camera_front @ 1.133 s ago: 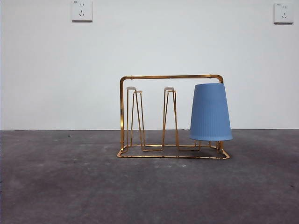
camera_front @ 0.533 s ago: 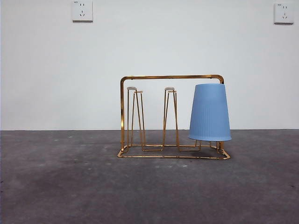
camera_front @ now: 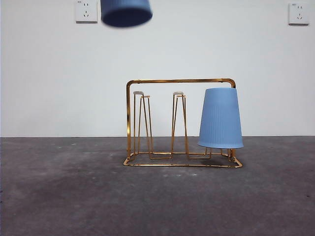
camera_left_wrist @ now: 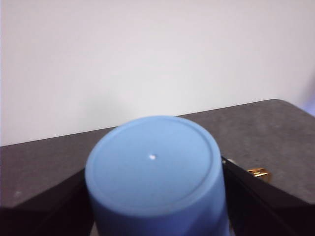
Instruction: Pick up cup 1,put cup 1 in the cup rack,pick up cup 2,put cup 2 in the cup rack
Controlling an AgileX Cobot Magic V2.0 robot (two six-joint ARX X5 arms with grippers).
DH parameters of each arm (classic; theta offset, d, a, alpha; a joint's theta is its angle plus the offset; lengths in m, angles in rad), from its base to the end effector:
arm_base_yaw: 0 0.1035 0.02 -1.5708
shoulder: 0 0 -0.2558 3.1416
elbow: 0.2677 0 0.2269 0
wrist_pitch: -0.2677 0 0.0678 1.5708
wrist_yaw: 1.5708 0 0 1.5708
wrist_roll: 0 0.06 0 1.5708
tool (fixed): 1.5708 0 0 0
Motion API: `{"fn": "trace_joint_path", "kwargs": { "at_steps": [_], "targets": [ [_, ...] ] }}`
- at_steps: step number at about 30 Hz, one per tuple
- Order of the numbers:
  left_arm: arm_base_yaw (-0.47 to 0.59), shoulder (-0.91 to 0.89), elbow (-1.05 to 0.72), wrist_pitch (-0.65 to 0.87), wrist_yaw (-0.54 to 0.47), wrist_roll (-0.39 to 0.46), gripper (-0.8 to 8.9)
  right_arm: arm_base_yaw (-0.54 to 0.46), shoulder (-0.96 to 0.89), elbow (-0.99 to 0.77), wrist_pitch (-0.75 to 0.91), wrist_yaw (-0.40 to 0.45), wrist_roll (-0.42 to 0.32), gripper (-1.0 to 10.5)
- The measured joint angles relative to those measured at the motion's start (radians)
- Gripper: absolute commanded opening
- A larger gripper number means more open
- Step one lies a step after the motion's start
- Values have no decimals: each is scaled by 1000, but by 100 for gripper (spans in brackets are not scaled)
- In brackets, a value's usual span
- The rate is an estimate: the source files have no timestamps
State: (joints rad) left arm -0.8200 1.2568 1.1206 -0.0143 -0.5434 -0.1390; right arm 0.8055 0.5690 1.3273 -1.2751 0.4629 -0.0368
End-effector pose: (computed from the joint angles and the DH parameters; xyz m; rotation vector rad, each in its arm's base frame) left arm 0.2163 -0.1863 0.3587 -0.0428 0.1361 -0.2672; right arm 0.0385 0.0014 0.3753 -0.3436 0.4125 0.3429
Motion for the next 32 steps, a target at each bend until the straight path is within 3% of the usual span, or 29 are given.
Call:
{"fn": "trace_joint_path", "kwargs": {
  "at_steps": [10,32],
  "targets": [
    [107,132,-14,131,109,29,-6,0,0,0,0,-18,26,159],
    [145,346,-14,230,135,35,-6,0,0,0,-39,-18,75,158]
  ]
}}
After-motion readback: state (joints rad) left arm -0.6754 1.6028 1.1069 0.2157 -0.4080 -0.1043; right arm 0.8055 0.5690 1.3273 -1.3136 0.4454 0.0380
